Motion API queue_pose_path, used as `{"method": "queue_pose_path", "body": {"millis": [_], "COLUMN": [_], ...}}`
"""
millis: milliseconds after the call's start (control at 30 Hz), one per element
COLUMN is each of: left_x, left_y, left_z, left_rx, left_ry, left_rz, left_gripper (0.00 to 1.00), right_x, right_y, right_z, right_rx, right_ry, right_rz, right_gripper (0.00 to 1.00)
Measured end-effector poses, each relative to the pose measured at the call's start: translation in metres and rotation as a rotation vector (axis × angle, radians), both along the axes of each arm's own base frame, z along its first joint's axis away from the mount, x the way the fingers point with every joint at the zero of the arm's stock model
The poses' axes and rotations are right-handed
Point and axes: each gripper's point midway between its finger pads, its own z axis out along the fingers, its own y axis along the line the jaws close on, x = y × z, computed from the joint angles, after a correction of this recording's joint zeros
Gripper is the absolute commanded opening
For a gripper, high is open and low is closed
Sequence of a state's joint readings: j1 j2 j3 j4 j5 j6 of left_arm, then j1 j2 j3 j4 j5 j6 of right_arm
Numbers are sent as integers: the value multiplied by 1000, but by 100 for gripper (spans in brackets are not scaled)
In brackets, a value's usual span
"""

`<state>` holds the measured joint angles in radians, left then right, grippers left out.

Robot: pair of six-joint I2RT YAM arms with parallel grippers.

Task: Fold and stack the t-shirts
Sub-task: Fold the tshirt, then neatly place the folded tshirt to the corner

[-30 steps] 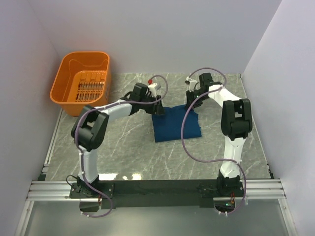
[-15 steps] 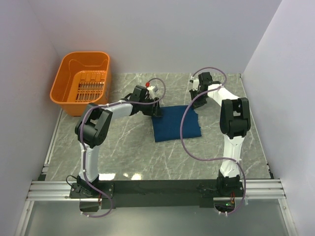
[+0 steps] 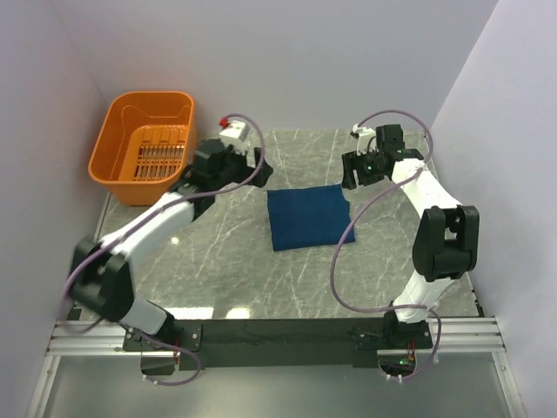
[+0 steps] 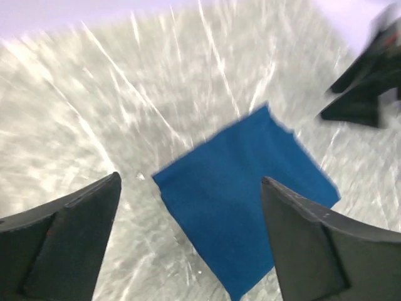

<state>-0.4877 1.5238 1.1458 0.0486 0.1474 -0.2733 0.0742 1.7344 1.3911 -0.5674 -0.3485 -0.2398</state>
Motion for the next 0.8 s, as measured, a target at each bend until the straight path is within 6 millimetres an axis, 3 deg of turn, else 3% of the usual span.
{"method": "queue_pose_path", "body": {"millis": [100, 200, 300, 567, 800], "left_x": [-25, -49, -72, -124, -139], "left_y": [27, 50, 68, 96, 104], "left_z": [45, 65, 71, 50, 13], "left_rx": [-44, -67, -77, -80, -60], "left_ry": [-118, -174, -192, -165, -85], "left_rz": [70, 120, 142, 158, 169], "left_gripper": [99, 99, 99, 99, 99], "right_x": [-5, -13, -17, -23, -25], "right_y": [6, 8, 8, 11, 22], "right_z": [-22, -57, -80, -102, -103], "right_rx": [30, 38, 39, 51, 63], "right_ry": [62, 167, 233, 306, 314], "right_rz": [16, 7, -12, -32, -7], "right_gripper": [75, 77, 77, 75, 66]}}
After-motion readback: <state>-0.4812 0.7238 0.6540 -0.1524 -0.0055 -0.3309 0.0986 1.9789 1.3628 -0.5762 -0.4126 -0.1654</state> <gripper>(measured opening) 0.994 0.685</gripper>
